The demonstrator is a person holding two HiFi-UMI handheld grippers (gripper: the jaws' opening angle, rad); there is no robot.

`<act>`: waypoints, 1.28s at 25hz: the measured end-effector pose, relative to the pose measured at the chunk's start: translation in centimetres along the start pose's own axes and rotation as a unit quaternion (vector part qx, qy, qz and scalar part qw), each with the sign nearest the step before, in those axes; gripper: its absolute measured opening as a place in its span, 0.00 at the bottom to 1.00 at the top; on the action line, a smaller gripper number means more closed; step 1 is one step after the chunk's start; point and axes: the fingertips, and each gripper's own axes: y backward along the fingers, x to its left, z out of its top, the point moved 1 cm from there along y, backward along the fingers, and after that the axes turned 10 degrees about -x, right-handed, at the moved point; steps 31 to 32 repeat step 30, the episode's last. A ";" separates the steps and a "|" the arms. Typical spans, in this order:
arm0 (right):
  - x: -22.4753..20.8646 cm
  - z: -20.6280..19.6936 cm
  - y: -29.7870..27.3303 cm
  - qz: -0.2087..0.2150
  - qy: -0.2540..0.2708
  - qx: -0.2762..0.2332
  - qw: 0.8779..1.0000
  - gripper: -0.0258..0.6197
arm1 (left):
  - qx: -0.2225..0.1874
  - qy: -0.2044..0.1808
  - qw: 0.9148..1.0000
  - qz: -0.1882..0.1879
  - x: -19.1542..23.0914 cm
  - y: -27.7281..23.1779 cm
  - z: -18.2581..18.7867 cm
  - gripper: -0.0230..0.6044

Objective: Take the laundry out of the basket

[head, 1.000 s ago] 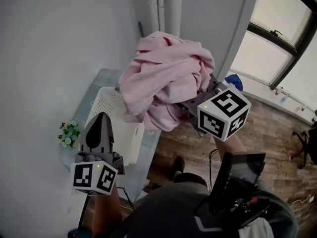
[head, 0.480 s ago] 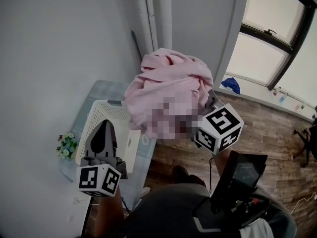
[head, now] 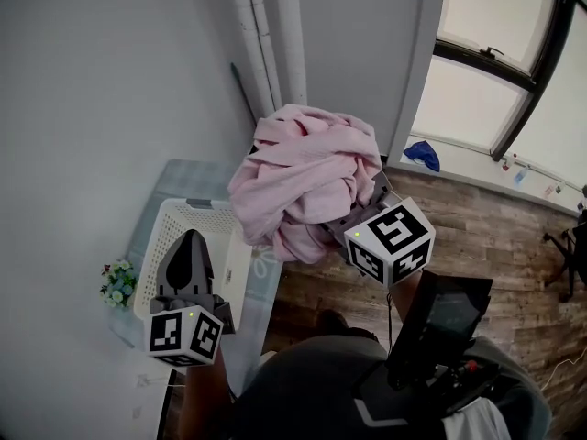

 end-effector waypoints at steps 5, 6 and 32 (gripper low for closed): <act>-0.7 -0.1 0.1 -0.001 -0.002 0.003 1.000 0.53 | 0.013 -0.008 1.000 -0.003 -1.1 -0.5 0.0 0.05; -0.3 0.1 -0.1 0.000 0.002 0.004 1.000 0.53 | 0.014 -0.008 1.000 -0.003 -0.8 -0.3 0.2 0.05; 2.6 3.8 0.4 -0.010 0.004 0.005 1.000 0.53 | 0.013 -0.008 1.000 0.000 0.1 2.5 4.5 0.05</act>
